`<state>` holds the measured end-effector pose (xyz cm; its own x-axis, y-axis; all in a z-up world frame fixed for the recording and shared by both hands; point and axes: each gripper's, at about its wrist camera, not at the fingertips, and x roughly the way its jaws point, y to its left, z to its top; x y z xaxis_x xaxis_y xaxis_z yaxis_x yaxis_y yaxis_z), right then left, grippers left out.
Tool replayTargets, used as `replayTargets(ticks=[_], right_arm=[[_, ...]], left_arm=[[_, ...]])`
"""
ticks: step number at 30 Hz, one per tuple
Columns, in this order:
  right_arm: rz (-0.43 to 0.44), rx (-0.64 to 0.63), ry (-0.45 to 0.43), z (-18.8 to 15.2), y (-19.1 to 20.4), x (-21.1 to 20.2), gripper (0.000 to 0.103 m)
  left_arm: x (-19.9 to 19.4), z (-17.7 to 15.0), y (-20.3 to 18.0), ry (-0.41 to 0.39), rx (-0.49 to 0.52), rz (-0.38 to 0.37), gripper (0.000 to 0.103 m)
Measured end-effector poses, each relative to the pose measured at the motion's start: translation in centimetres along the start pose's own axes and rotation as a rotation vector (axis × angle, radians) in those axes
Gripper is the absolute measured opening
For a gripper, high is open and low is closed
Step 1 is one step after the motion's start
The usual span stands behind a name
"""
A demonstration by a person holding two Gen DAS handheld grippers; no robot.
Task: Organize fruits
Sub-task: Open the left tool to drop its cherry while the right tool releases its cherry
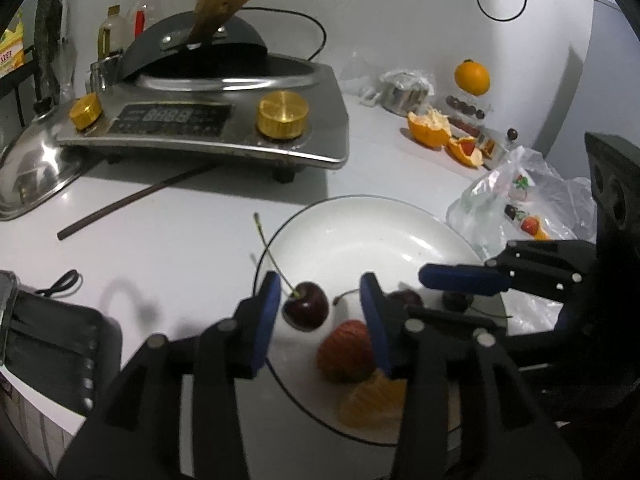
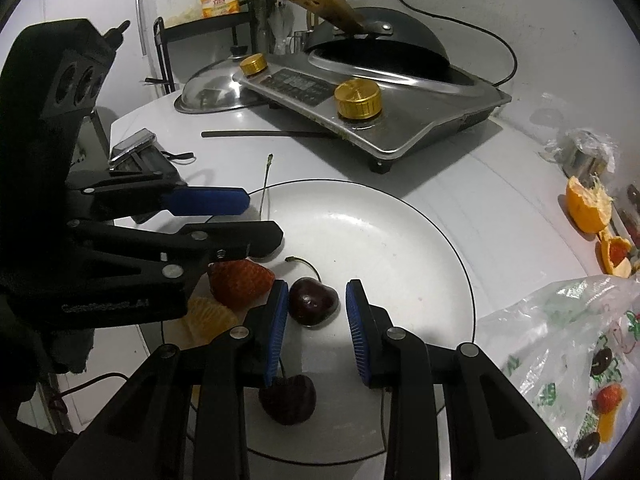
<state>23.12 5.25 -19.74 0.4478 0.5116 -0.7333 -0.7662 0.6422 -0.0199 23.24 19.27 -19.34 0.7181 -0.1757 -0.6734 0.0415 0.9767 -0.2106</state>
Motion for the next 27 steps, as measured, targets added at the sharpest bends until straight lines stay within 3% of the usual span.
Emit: replayTargets(ticks=[22,23,26,27], right_arm=[[-0.072,0.055,-0.085,-2.9,-2.2,-6.8,0.032],[-0.077,0.059,-0.088,-3.2,-2.4,-7.2,0.032],[-0.088,0.072,-0.096,-4.0,-3.2,-8.3,0.032],[-0.092,0.078,-0.098,-4.3,-3.6,-8.7,0.032]], left_arm=[[-3.3,-0.4,-4.8,-0.041,0.025,-0.011,0.048],[-3.4,-0.5,-5.2,-0.042,0.026,-0.012,0.05],[-3.5,-0.6,-6.4,-0.045,0.027,-0.022,0.075],[-3.6,-0.6,-6.8,-0.048,0.027,-0.027,0.075]])
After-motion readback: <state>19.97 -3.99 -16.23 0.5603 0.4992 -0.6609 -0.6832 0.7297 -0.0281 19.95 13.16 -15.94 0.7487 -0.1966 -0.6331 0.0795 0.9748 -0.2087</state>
